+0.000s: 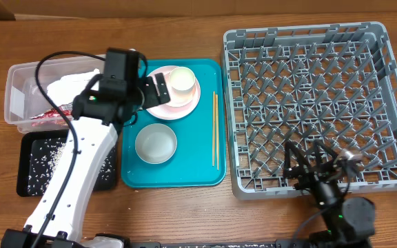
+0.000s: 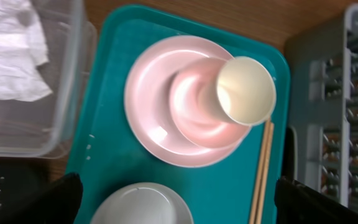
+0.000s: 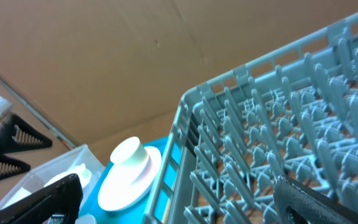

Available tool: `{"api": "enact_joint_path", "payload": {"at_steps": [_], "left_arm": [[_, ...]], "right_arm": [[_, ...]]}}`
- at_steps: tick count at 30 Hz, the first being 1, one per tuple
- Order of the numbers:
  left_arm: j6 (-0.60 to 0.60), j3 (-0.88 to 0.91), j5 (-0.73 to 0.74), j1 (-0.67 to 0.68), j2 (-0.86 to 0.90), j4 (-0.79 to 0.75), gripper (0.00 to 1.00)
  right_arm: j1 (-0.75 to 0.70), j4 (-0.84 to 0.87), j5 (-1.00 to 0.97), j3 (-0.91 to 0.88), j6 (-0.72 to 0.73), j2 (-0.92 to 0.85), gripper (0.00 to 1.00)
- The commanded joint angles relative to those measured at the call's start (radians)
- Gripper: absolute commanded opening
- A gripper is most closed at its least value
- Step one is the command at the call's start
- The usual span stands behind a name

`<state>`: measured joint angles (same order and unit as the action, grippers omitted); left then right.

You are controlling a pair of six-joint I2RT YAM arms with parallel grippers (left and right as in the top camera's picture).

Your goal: Sort waste into correct bins and load items into the dishwasher

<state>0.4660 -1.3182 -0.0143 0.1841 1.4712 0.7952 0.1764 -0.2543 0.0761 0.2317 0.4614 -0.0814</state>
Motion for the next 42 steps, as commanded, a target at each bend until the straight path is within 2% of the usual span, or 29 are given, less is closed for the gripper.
{"api": "enact_joint_path", "payload": {"at_steps": [1, 4, 9, 12, 14, 18, 24, 29, 35, 36, 37, 39, 41, 42], "left_arm": [[0.01, -0.039, -0.051, -0.076, -0.004, -0.005, 1.0], [0.01, -0.04, -0.091, -0.155, -0.004, -0.01, 1.0], [0.012, -0.04, -0.085, -0.285, -0.004, 0.005, 1.0], [0.014, -0.039, -0.068, -0.335, -0.003, 0.029, 1.0], [0.013, -0.039, -0.07, -0.347, -0.003, 0.042, 1.0], [0.013, -0.039, -0.071, -0.348, -0.003, 0.042, 1.0], [0.013, -0.039, -0.071, -0.348, -0.003, 0.042, 1.0], [0.013, -0.039, -0.071, -0.348, -0.003, 0.042, 1.0], [0.013, -0.039, -0.071, -0.348, -0.003, 0.042, 1.0], [0.013, -0.039, -0.071, -0.348, -0.003, 0.043, 1.0], [0.013, -0.039, -0.071, -0.348, -0.003, 0.042, 1.0], [0.013, -0.039, -0.071, -0.348, -0.003, 0.042, 1.0], [0.013, -0.039, -0.071, -0.348, -0.003, 0.043, 1.0], [0.013, -0.039, -0.071, -0.348, -0.003, 0.043, 1.0]], "right_arm": [[-0.008, -0.041, -0.06, 0.208, -0.032, -0.097, 1.0], [-0.006, -0.118, -0.023, 0.383, -0.031, -0.259, 0.99], [0.0, -0.225, 0.231, 0.64, -0.011, -0.581, 1.0], [0.053, -0.264, 0.391, 0.768, -0.012, -0.8, 1.0], [0.123, -0.291, 0.412, 0.836, -0.012, -0.932, 1.0], [0.306, -0.297, 0.325, 0.923, -0.013, -1.181, 1.0], [0.501, -0.248, 0.037, 0.948, -0.024, -1.45, 0.99], [0.525, -0.211, -0.004, 0.948, -0.021, -1.542, 1.0], [0.525, -0.225, 0.013, 0.947, -0.016, -1.559, 0.99], [0.525, -0.224, 0.005, 0.947, -0.016, -1.559, 0.87], [0.525, -0.224, -0.011, 0.947, -0.016, -1.559, 0.7], [0.525, -0.227, -0.047, 0.946, -0.016, -1.559, 0.47], [0.525, -0.229, -0.082, 0.946, -0.016, -1.565, 0.39], [0.526, -0.23, -0.103, 0.946, -0.015, -1.571, 0.38]]}}
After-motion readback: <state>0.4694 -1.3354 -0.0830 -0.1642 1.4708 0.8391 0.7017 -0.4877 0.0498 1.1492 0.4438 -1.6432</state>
